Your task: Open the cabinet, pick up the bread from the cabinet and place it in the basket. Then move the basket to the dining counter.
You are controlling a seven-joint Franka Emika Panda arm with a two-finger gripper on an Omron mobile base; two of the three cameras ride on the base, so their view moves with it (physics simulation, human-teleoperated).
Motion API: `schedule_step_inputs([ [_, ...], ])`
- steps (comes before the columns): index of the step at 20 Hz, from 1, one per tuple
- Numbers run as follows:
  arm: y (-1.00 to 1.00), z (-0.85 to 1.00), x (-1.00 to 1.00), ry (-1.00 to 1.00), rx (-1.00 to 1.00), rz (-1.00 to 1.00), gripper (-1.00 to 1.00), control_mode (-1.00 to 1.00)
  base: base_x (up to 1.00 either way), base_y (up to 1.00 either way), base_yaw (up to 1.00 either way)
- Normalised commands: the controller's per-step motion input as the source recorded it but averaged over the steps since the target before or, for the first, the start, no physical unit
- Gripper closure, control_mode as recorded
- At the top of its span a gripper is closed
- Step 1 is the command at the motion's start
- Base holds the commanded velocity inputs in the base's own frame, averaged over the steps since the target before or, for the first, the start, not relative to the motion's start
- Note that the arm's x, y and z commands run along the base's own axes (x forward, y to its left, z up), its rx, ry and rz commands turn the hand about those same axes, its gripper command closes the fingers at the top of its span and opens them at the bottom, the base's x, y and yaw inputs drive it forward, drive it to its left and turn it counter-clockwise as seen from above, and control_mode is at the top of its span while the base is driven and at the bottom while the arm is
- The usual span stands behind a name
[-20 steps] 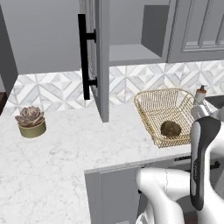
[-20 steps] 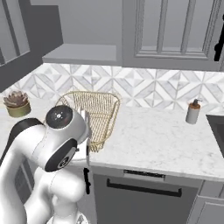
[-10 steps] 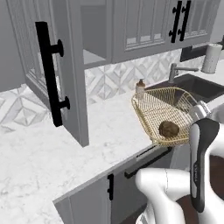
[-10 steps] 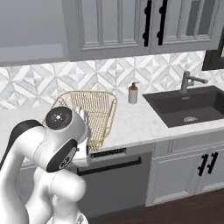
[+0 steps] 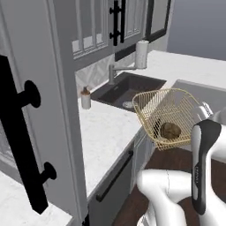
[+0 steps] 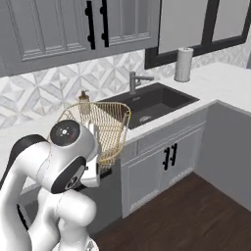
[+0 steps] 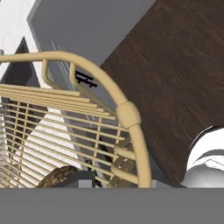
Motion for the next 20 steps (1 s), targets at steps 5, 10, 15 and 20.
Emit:
schedule_step_inputs([
  [5, 0.00, 0.00, 0.00, 0.00, 0.00, 0.00, 1.00, 1.00, 0.56, -0.01, -0.62],
  [10, 0.00, 0.00, 0.00, 0.00, 0.00, 0.00, 1.00, 1.00, 1.00, -0.06, -0.36],
  [15, 0.00, 0.00, 0.00, 0.00, 0.00, 0.00, 1.00, 1.00, 1.00, -0.07, -0.20],
  [20, 0.00, 0.00, 0.00, 0.00, 0.00, 0.00, 1.00, 1.00, 0.86, -0.73, -0.30],
])
